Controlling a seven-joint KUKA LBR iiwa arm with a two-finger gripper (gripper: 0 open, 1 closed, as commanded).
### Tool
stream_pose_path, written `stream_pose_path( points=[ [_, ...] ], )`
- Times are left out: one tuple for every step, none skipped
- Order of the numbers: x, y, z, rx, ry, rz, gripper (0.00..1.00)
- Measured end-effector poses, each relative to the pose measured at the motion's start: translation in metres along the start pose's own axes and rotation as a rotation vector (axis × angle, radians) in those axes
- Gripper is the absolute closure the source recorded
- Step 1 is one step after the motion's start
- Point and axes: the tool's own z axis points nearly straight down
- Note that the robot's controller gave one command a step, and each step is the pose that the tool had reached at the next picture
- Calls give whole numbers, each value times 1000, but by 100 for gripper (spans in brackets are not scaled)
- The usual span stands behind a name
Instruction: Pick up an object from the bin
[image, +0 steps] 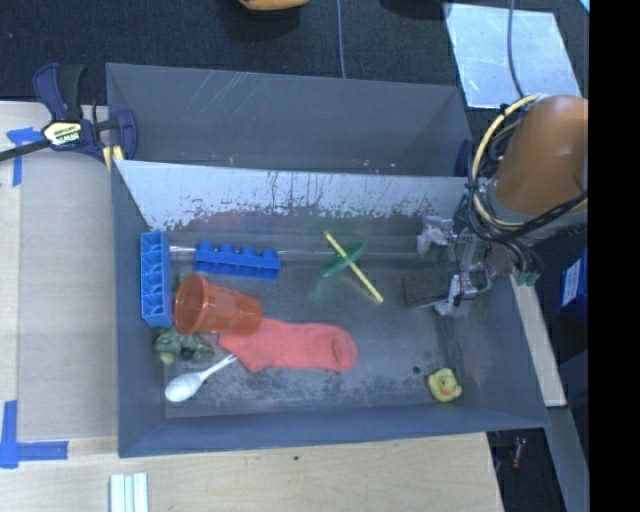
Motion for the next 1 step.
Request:
stream_pose_path(
  points=[
    [-21, -7, 58, -2, 2, -150, 0]
  ],
)
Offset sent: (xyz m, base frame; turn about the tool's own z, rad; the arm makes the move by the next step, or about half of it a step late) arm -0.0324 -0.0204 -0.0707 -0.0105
